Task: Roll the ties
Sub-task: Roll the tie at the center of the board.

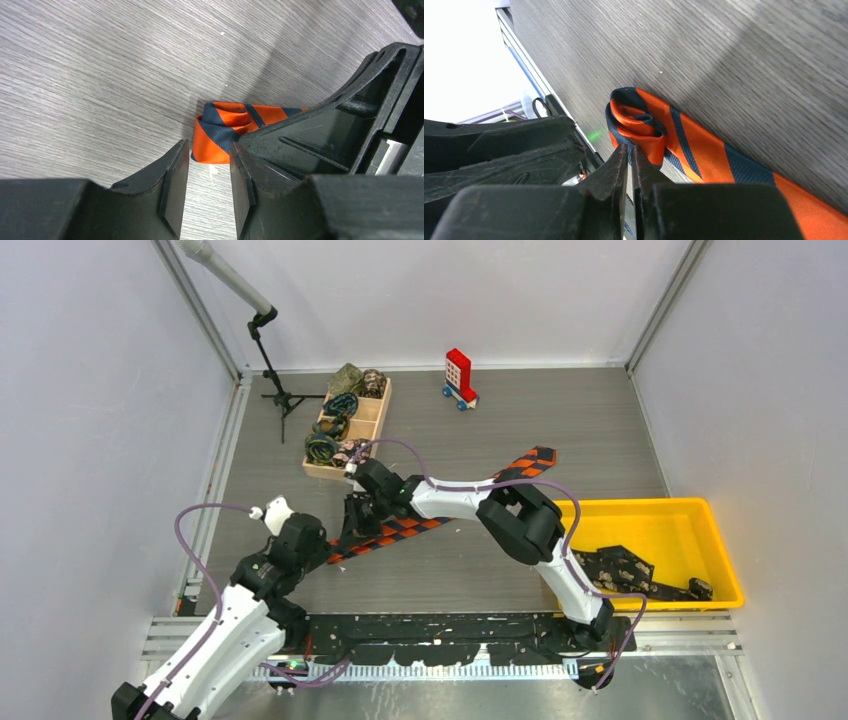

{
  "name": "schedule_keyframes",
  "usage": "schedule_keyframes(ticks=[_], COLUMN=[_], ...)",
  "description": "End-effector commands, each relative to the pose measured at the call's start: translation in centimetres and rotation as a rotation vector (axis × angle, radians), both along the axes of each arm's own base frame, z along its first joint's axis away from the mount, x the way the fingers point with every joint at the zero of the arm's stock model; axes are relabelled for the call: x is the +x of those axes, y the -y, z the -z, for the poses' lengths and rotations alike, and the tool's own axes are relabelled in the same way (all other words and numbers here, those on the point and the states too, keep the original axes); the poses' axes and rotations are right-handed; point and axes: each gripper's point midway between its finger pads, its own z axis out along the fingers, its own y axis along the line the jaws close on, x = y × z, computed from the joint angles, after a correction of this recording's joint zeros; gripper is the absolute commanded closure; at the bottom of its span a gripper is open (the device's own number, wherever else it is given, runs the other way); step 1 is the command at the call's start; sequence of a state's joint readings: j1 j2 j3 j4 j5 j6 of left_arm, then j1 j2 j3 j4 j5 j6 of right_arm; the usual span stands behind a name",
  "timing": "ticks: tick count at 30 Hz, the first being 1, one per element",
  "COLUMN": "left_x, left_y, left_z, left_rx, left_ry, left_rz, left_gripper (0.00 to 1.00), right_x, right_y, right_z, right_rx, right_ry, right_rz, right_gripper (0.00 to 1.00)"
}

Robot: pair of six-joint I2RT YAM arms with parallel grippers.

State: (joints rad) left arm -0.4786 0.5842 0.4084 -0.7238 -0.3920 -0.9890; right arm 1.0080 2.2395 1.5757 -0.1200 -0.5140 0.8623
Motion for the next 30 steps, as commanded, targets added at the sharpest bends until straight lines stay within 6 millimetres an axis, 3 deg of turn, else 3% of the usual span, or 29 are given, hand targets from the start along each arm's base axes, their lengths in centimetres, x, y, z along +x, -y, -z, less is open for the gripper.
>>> schedule_keyframes(ticks=[1, 10, 22, 30], left_x=[0.4, 1.1, 1.6, 1.8], left_y=[-0.8, -0.5, 1.4, 1.0], left_z=[-0.8, -0.9, 1.7, 1.7], left_rx=[0.016, 0.012, -0.069, -0.124], left_ry=[0.036, 0.081, 0.111, 0.206], left_rz=[-0.048, -0.030, 0.028, -0.017], left_gripper=[0.62, 0.62, 0.61, 0.60], right_x=[0.5, 0.8, 1.0, 0.9], right_y=[0.2, 1.0, 1.4, 1.5], right_z=[-0.1, 0.8, 1.8, 2.2], right_rx=[0.013, 0.001, -0.008, -0.010], right_ry=[0.030, 0.026, 0.011, 0.006], right_rz=[-0.005, 0.003, 0.009, 0.009], right_gripper=[0.87, 0.87, 0.87, 0.87])
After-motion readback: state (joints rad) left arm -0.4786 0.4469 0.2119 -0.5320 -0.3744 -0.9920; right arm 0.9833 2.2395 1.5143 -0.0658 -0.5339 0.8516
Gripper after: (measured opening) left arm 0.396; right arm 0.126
